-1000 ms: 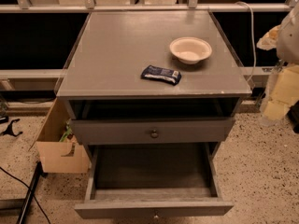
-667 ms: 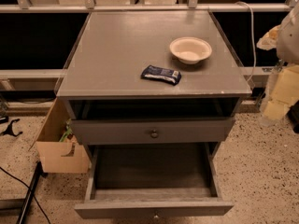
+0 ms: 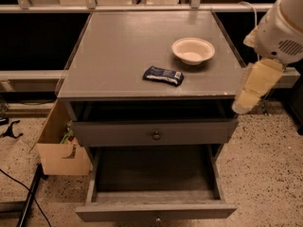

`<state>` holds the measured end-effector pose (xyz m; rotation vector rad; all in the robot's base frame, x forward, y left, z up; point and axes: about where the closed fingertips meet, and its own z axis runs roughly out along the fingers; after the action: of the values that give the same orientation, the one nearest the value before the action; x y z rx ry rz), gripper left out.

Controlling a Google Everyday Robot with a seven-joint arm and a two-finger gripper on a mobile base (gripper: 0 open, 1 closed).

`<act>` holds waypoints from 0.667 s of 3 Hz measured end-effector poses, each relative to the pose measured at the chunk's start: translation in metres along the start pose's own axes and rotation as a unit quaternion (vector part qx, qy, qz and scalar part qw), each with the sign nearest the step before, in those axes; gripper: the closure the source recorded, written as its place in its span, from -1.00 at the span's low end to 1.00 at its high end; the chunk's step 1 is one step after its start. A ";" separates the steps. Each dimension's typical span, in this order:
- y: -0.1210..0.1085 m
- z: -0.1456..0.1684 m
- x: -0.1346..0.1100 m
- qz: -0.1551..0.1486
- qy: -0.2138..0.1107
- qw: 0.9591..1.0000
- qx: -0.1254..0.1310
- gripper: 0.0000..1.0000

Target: Place rxbar blueberry into middle drawer

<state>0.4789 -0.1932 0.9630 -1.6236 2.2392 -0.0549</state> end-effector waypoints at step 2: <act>-0.025 0.042 -0.032 0.073 -0.036 0.997 0.009 -1.00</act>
Offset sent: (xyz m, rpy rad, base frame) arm 0.0659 0.0401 -0.0341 0.1582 -0.0165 -0.1787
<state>0.5240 -0.1638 0.9388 -1.4254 2.2891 0.0214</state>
